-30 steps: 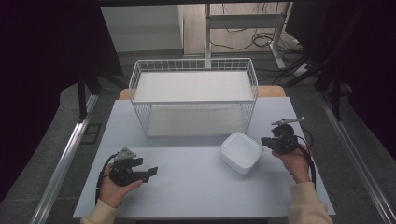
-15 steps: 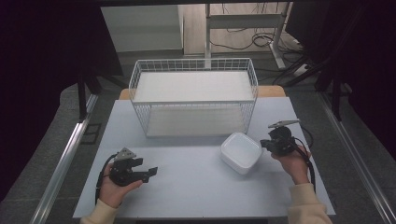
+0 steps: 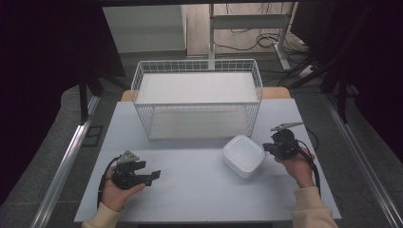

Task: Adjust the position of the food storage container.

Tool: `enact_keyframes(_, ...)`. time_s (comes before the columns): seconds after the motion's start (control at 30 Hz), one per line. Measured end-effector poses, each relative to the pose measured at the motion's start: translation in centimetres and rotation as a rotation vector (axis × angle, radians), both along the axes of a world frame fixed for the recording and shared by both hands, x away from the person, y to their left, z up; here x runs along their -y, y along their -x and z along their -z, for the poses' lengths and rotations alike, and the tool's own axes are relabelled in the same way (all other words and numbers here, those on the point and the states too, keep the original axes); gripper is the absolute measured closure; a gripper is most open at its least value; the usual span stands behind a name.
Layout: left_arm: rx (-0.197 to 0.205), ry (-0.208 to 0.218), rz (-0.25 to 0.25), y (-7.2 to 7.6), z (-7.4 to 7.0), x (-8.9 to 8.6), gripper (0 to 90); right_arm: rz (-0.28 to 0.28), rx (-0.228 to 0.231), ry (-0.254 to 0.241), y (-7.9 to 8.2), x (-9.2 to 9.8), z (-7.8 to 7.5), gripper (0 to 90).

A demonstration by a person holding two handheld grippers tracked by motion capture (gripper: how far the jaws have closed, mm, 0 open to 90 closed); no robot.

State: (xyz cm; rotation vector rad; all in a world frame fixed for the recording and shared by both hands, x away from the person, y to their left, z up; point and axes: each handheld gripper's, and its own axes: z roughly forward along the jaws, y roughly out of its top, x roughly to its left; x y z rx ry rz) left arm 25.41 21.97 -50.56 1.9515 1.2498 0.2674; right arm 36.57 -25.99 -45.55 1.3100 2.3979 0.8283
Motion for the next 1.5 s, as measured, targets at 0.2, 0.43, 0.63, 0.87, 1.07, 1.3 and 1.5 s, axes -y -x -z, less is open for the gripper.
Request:
enact_keyframes(0.2, 0.000, -0.003, 0.002, 0.0, 0.0, 0.0, 24.6, -0.008, -0.008, 0.003, -0.1, -0.3, 0.2, 89.9)
enact_keyframes(0.43, 0.004, -0.008, 0.003, 0.0, 0.0, 0.0, 24.6, -0.043, -0.039, -0.001, 0.0, -1.2, 0.7, 89.8)
enact_keyframes(0.63, 0.006, -0.004, 0.001, 0.0, 0.0, -0.1, 24.6, -0.053, -0.048, -0.011, 0.0, -1.6, 0.8, 89.8)
enact_keyframes(0.87, 0.010, 0.003, -0.005, 0.0, -0.2, -0.4, 24.6, -0.082, -0.060, -0.024, 0.4, -2.5, 1.0, 89.8)
enact_keyframes(1.07, 0.011, 0.003, -0.003, 0.0, -0.2, -0.4, 24.5, -0.116, -0.078, -0.046, 1.2, -3.6, 1.1, 89.8)
enact_keyframes(1.3, 0.013, 0.005, -0.003, 0.0, -0.3, -0.4, 24.5, -0.157, -0.089, -0.054, 1.9, -5.0, 1.2, 89.8)
enact_keyframes(1.5, 0.015, 0.004, -0.003, 0.0, -0.3, -0.5, 24.6, -0.206, -0.111, -0.078, 2.6, -6.4, 1.4, 89.8)
